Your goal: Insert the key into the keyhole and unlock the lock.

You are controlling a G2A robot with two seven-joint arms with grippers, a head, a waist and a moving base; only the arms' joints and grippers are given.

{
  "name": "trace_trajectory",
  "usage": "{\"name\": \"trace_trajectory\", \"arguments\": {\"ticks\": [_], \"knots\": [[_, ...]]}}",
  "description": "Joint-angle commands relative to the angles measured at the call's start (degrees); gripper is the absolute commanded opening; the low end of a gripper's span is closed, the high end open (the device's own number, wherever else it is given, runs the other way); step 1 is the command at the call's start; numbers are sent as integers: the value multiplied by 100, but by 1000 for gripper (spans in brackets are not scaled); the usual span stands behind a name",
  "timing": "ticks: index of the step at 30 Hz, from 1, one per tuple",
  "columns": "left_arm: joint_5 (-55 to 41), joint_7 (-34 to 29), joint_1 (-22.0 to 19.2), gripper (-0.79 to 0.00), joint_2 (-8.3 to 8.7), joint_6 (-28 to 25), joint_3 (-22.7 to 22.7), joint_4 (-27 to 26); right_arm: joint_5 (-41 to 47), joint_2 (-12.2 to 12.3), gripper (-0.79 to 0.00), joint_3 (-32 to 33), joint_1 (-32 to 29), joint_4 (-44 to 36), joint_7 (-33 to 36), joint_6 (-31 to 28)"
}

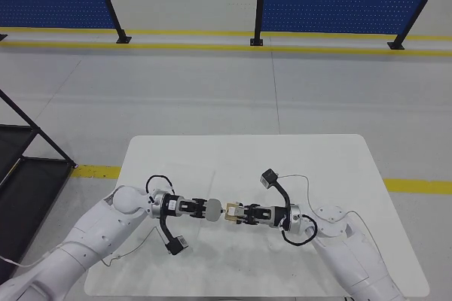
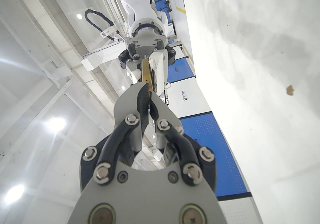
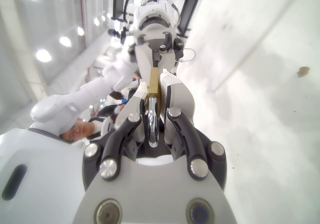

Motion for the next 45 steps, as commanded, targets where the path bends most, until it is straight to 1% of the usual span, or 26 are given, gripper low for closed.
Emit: {"name": "trace_trajectory", "arguments": {"ticks": [1,13,14,15,16,22,25,26,27,30,31,34,36,37,45], "knots": [[-1,15,-10,-785,-4,-15,5,-1,3,4,-785,-9,3,-1,-7,-8],[-7,35,-24,-785,-24,-35,35,13,28,23,-785,-57,15,0,-41,-25],[-4,33,-24,-763,-24,-33,32,22,28,26,-785,-56,11,4,-55,-26],[12,35,-26,-99,-24,-34,31,23,36,28,-785,-54,8,5,-65,-27],[31,42,-28,0,-23,-41,33,12,37,31,-785,-53,5,6,-68,-32],[81,14,29,0,23,-14,-64,-54,78,45,-785,-41,-10,35,-118,-67],[66,47,111,0,100,-46,-237,-76,103,50,-785,-34,-14,50,-151,-85],[-69,170,164,0,145,-170,-345,-29,109,52,-785,-30,-19,60,-169,-95],[-137,234,187,0,169,-308,-400,24,111,54,-785,-28,-22,64,-180,-95],[-571,560,232,0,266,-1510,-599,41,120,60,-785,-28,-34,85,-218,-104],[-636,593,227,0,283,-1744,-640,36,124,60,-785,-29,-37,86,-226,-109],[-1019,848,231,0,339,-2858,-742,-2,142,63,-785,-36,-48,100,-260,-122],[-1375,1301,221,0,351,-3500,-736,-77,177,63,-785,-44,-57,108,-268,-135],[-1450,1415,204,0,354,-3708,-729,-20,201,63,-785,-48,-63,121,-276,-135],[-1450,1415,204,0,354,-3708,-729,-20,222,62,-785,-62,-63,142,-284,-127]]}}
